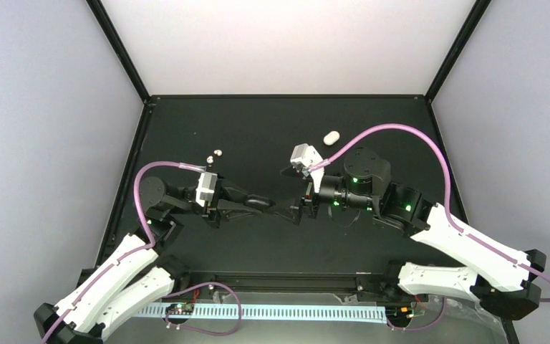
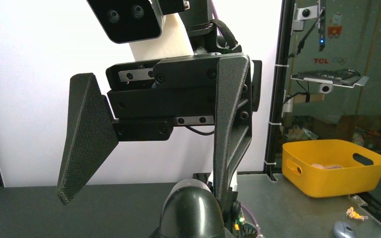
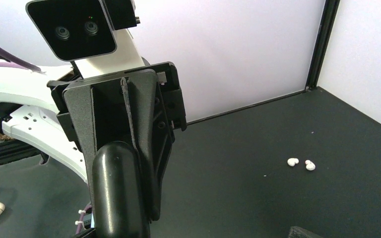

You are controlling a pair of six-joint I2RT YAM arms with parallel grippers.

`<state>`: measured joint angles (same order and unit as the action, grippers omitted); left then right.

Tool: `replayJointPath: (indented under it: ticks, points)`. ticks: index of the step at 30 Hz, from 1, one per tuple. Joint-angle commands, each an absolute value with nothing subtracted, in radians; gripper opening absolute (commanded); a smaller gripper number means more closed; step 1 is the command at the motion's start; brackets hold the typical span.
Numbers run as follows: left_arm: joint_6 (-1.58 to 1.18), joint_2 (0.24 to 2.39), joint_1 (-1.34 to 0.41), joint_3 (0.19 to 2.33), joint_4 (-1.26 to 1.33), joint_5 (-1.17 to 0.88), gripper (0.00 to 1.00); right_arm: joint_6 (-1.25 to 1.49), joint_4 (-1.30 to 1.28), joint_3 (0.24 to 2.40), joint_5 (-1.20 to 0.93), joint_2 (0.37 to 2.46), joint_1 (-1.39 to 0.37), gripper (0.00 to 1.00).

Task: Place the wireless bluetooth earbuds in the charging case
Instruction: Open the charging case.

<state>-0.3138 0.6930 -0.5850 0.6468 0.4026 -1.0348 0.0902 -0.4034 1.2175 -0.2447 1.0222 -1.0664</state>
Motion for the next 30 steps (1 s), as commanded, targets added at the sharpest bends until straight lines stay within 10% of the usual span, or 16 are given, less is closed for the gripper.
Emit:
replayJointPath:
  ticks: [1,30]
  points:
    - [-0.299,0.677,-0.594,0.648,0.391,-1.046,0.02,0.087,-0.379,1.240,-0.247,1.023,-1.075,1.00]
    - [-0.276,0.641,-0.592,0.647,0.346,-1.047,0.02,0.111,-0.359,1.235,-0.090,1.018,-1.075,1.00]
